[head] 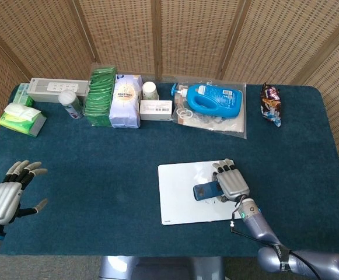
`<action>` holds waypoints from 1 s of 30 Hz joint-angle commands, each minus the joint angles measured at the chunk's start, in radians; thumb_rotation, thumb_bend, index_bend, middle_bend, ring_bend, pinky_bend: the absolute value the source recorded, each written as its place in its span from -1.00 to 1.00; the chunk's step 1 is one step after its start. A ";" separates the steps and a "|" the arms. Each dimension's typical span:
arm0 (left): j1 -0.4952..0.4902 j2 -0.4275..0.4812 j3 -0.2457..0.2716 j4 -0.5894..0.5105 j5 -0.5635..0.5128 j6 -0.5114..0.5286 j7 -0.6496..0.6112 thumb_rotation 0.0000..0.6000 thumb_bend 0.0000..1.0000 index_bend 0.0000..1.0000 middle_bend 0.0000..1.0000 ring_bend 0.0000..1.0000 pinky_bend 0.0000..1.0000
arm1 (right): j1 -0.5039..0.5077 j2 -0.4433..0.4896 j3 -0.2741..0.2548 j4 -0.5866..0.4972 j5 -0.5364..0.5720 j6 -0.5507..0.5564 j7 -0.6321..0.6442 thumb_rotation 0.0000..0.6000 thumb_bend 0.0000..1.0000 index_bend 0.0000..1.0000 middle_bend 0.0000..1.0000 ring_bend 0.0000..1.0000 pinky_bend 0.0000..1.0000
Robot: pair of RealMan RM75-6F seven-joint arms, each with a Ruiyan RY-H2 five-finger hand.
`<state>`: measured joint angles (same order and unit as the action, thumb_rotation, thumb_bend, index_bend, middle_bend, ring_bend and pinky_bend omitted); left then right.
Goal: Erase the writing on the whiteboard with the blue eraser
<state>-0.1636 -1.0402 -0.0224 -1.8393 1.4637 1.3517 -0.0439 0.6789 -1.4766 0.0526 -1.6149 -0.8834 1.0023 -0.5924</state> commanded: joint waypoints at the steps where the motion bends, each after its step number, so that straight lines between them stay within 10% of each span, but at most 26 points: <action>1: -0.002 -0.002 -0.001 0.001 -0.002 -0.003 0.000 1.00 -0.36 -0.55 -0.67 -0.92 -1.00 | -0.009 0.023 -0.002 -0.014 0.003 0.016 -0.005 1.00 -0.53 0.16 -0.75 -1.00 -1.00; 21: -0.009 -0.008 -0.001 0.024 -0.012 -0.019 -0.021 1.00 -0.36 -0.56 -0.68 -0.92 -1.00 | -0.020 0.026 -0.035 -0.154 -0.003 0.033 -0.039 1.00 -0.53 0.12 -0.75 -1.00 -1.00; 30: -0.009 -0.007 -0.001 0.025 -0.012 -0.018 -0.024 1.00 -0.36 -0.55 -0.68 -0.92 -1.00 | -0.009 0.037 -0.038 -0.157 0.018 0.032 -0.065 1.00 -0.53 -0.28 -0.85 -1.00 -1.00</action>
<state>-0.1721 -1.0467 -0.0228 -1.8144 1.4513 1.3333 -0.0683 0.6693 -1.4414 0.0154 -1.7707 -0.8665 1.0343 -0.6565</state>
